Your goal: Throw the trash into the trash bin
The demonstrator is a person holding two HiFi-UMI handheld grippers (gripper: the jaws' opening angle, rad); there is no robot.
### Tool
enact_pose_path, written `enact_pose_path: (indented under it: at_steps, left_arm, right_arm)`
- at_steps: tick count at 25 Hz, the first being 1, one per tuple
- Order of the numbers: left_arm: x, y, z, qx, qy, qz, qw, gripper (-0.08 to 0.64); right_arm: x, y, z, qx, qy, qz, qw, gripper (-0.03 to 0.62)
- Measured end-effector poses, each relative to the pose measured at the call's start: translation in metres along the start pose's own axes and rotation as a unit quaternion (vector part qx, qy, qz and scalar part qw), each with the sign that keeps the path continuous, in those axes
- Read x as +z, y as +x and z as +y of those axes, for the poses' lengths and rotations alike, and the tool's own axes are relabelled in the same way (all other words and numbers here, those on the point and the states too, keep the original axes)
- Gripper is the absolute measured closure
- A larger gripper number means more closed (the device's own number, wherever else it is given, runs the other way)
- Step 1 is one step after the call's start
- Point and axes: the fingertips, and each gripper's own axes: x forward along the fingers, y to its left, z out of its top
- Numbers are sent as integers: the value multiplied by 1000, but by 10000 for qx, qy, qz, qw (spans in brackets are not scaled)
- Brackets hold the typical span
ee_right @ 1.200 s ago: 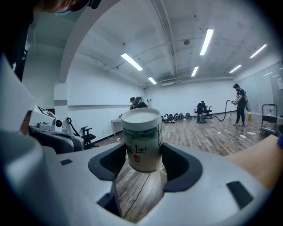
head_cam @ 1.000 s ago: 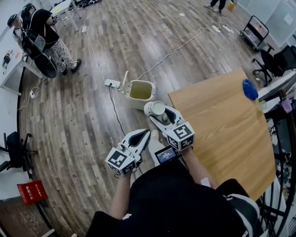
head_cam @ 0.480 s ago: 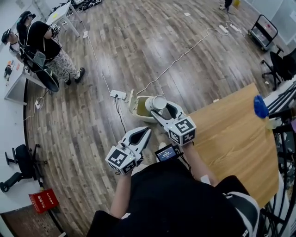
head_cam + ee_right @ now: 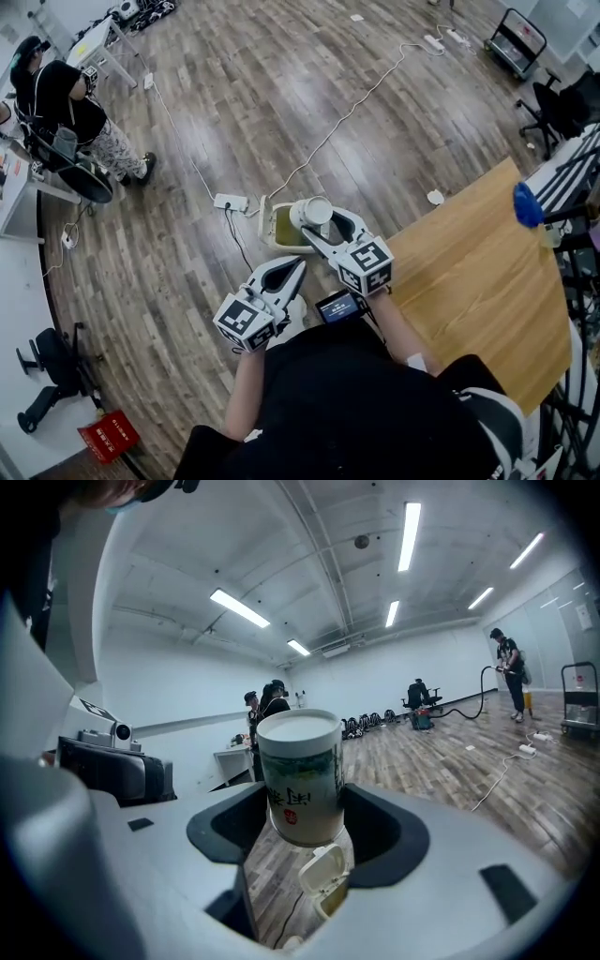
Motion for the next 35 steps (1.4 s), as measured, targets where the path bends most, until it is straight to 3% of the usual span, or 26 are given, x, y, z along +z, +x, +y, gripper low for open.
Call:
enact_pose_path:
  at_steps: [9,13,18,24,26,29,33,35]
  left_arm:
    - [36,-32,80,-435,167,-77,9989,561]
    - [18,-46,117,-351,-31,-99,9993,561]
    - [1,-26,143,-556,-256,215,9979,561]
    - [-28,11,156,-331,-1035,484,9929,561]
    - [-37,31,171,-343,-954,613,9930,561]
    - [-70,46,202,-74,-1008,820,9915,561]
    - [-146,24,194,255,-1682,1298,9768,561]
    - [-165,22,199,312,-1874,1445,9711,561]
  right_arm:
    - [27,67,17,-495,-136,-118,9986,339]
    - [19,93,25,-605,-420,-43,9973,339]
    - [4,101,-2,-825,-357,360,9953,339]
    - [-41,94,-64,-1055,209,767,9912,339]
    - [-48,112,-92,-1085,245,867,9900,339]
    - [-72,149,-122,-942,355,990,9900,339]
    - [-160,164,-116,-654,886,1363,9845,339]
    - [-190,178,-121,-617,1003,1517,9814,339]
